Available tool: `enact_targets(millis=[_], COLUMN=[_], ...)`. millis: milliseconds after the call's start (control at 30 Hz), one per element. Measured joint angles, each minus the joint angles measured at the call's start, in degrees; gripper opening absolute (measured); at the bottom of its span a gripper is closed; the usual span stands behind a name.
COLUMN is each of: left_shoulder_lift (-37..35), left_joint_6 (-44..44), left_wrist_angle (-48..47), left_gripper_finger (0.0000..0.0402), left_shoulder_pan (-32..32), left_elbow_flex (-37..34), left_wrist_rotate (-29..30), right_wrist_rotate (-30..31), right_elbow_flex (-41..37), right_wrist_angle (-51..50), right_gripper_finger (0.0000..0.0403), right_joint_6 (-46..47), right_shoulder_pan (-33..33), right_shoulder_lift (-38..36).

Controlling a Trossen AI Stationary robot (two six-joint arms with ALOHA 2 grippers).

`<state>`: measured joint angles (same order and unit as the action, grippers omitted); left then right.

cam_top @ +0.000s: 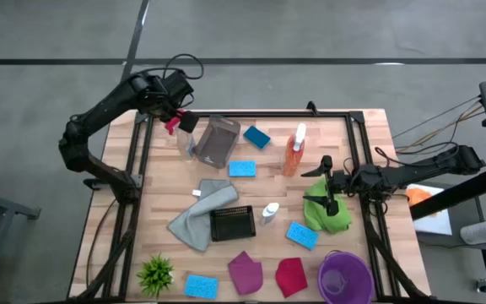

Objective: Pick & Place Kitchen Items
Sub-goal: Put the transparent spray bottle into the gray bin

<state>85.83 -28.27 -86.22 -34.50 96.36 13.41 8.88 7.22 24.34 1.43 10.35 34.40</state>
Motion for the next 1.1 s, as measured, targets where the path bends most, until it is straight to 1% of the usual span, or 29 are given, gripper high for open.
enact_targets(millis=[200, 300, 400, 667, 800, 900, 1100], left_shoulder_lift=[0.93, 1.07, 1.07, 1.07, 1.07, 1.04, 0.90], left_joint_6=[0.42, 0.68, 0.81, 0.90, 1.03, 1.27, 2.99], left_wrist_angle=[0.01, 0.03, 0.03, 0.05, 0.03, 0.02, -1.39], left_gripper_finger=[0.0356, 0.0343, 0.0310, 0.0192, 0.0148, 0.0133, 0.0128], left_shoulder_pan=[-0.48, -0.74, -1.01, -1.11, -1.11, -1.11, -1.11], left_elbow_flex=[-0.07, -0.07, -0.07, -0.13, -0.13, -0.13, -0.13], left_wrist_rotate=[0.01, 0.02, 0.04, 0.04, 0.28, 0.48, 0.61], right_wrist_rotate=[0.00, 0.00, 0.00, 0.00, 0.00, -0.01, -0.02], right_elbow_flex=[0.02, 0.02, 0.02, 0.04, 0.04, 0.04, 0.04], right_wrist_angle=[0.04, 0.03, 0.03, 0.04, 0.04, 0.07, 0.04], right_gripper_finger=[0.0339, 0.0339, 0.0339, 0.0339, 0.0339, 0.0339, 0.0339], right_joint_6=[0.11, 0.11, 0.11, 0.11, 0.11, 0.11, 0.28], right_shoulder_pan=[0.00, 0.00, 0.00, 0.00, 0.00, 0.00, 0.00], right_shoulder_lift=[0.10, 0.10, 0.12, 0.21, 0.34, 0.34, 0.34])
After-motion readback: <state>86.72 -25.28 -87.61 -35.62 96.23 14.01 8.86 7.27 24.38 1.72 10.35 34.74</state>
